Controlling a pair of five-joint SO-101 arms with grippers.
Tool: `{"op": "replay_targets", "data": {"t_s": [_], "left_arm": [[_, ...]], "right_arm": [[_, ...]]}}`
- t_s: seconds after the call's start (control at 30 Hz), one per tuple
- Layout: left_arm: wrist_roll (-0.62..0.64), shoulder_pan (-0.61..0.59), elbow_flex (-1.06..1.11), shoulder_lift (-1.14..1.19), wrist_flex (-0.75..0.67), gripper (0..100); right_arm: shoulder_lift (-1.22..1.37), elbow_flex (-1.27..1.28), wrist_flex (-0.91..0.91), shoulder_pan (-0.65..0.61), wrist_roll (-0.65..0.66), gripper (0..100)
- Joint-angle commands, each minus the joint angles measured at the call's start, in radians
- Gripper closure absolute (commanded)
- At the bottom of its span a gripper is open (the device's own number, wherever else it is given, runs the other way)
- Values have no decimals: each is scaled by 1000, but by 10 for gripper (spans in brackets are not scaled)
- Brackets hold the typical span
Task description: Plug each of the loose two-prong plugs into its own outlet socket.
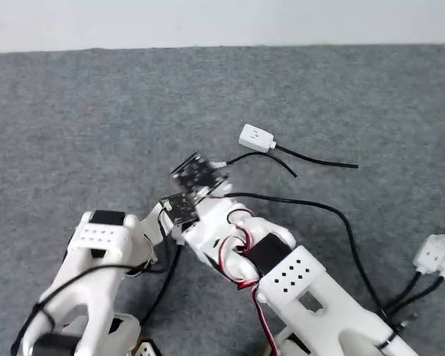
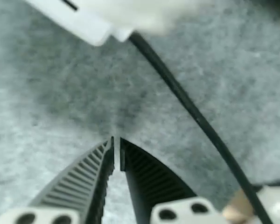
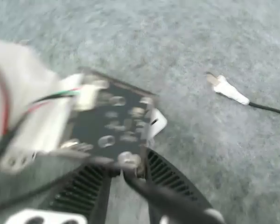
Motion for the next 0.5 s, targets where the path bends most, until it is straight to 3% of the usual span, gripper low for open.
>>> {"op": "replay_targets", "data": {"t_s": [0.0, 0.1, 0.23, 0.47], "left_arm": [[224, -52, 41, -157, -144, 989], [471, -115, 94, -235, -284, 988], [687, -204, 150, -341, -436, 988], [744, -256, 232, -483, -503, 988]], "right_arm": [[-22, -15, -58, 38, -75, 991], [-21, -11, -90, 62, -133, 991], [62, -25, -130, 76, -169, 991], [308, -181, -136, 73, -190, 991]]}}
